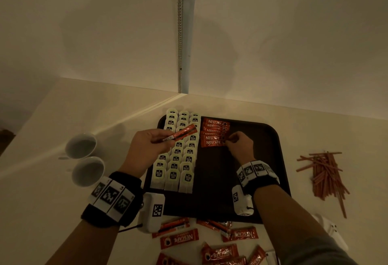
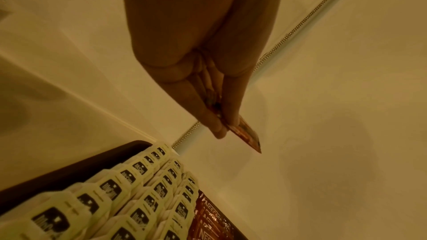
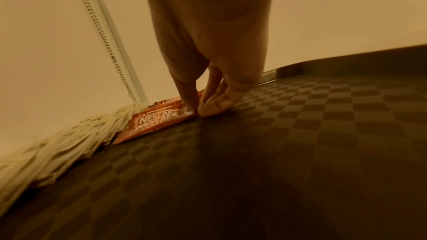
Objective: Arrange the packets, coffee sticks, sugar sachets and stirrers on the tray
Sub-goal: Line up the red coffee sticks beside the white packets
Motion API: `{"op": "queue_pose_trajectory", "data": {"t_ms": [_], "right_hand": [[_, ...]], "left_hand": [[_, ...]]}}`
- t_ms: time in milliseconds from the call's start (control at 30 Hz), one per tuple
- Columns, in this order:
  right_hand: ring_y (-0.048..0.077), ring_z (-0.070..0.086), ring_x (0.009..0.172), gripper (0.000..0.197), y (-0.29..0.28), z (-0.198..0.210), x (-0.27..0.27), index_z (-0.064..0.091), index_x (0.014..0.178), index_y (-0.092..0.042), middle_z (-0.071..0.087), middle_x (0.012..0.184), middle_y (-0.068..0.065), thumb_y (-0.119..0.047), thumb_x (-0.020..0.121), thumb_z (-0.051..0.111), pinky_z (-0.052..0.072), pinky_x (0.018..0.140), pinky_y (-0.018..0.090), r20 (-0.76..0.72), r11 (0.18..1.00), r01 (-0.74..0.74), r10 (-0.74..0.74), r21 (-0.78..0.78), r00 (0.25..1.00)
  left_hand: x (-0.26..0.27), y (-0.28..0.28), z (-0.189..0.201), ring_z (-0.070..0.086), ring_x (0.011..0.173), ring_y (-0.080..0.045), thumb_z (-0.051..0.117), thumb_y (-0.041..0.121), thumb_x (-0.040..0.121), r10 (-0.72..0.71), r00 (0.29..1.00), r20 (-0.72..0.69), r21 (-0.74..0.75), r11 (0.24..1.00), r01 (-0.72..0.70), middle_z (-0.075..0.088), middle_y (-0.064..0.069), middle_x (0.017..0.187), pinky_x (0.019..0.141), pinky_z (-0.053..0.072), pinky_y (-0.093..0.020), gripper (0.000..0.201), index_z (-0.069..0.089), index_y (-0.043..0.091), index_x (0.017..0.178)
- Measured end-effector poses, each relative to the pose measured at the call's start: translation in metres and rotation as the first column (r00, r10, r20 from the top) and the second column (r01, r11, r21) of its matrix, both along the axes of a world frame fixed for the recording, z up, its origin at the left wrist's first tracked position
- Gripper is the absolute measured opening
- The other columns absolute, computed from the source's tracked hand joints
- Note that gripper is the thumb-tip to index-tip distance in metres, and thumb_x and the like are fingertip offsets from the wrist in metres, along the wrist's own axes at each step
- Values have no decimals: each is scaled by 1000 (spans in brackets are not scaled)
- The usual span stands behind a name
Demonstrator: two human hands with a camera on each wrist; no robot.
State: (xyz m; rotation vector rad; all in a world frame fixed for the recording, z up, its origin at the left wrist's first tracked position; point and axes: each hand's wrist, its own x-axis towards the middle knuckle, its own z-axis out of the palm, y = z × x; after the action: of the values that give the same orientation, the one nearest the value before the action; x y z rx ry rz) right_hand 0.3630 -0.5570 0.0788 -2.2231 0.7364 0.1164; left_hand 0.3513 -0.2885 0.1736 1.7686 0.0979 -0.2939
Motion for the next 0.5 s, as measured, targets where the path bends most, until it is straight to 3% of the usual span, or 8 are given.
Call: {"op": "queue_pose_trajectory", "data": {"t_ms": [100, 167, 233, 267, 333, 400, 500], "right_hand": [[14, 61, 88, 22, -1, 6, -1, 58, 104, -11, 62, 105, 7, -16, 84, 67, 53, 78, 27, -8, 1000, 26, -26, 17, 1000], [10, 58, 85, 21, 2, 19, -2, 57, 106, -10, 62, 105, 6, -20, 88, 62, 48, 69, 20, 59, 999, 32, -33, 32, 998], [8, 58, 83, 21, 13, 42, -4, 57, 106, -12, 61, 104, 3, -27, 92, 56, 45, 65, 15, 137, 984, -18, -7, 175, 991], [12, 60, 85, 23, 21, 56, -6, 57, 105, -13, 62, 102, 3, -33, 94, 52, 48, 67, 18, 153, 945, -77, 29, 318, 988], [19, 62, 88, 30, 39, 79, -11, 59, 105, -16, 62, 101, 6, -40, 96, 44, 52, 72, 26, 127, 751, -196, 149, 631, 981], [16, 64, 82, 24, 51, 91, -15, 60, 107, -18, 61, 102, 8, -34, 96, 45, 54, 70, 24, 141, 585, -251, 227, 771, 964], [13, 63, 75, 18, 58, 94, -16, 61, 109, -13, 63, 93, 8, -12, 93, 52, 53, 71, 26, 261, 568, -337, 214, 751, 941]], "left_hand": [[2, -1, 2, 68, 70, -14, 74, 0, 77, -5, 998, 64, 49, 999, 2, 74, -1, 82, 65, 52, -13, 26, 75, 17, 95], [3, -4, 4, 68, 69, -7, 74, -1, 76, -35, 992, 125, 78, 997, 26, 73, 8, 79, 67, 51, -10, 28, 74, 24, 89], [5, -8, 7, 68, 73, -4, 73, -1, 77, -85, 974, 211, 106, 992, 63, 72, 13, 75, 72, 51, -10, 32, 73, 30, 83], [6, -12, 7, 68, 74, -2, 73, 0, 77, -115, 957, 265, 123, 989, 85, 72, 16, 75, 72, 49, -10, 33, 72, 32, 82], [7, -19, 9, 65, 75, 0, 73, -1, 77, -168, 912, 375, 158, 981, 116, 72, 18, 77, 67, 44, -7, 32, 74, 30, 82], [9, -26, 13, 62, 78, 3, 73, -3, 76, -218, 860, 461, 201, 970, 138, 71, 12, 81, 66, 39, -4, 25, 77, 20, 85], [10, -30, 16, 60, 94, 4, 74, -2, 75, -254, 820, 513, 214, 963, 165, 68, 4, 97, 78, 43, -6, 31, 75, 19, 97]]}}
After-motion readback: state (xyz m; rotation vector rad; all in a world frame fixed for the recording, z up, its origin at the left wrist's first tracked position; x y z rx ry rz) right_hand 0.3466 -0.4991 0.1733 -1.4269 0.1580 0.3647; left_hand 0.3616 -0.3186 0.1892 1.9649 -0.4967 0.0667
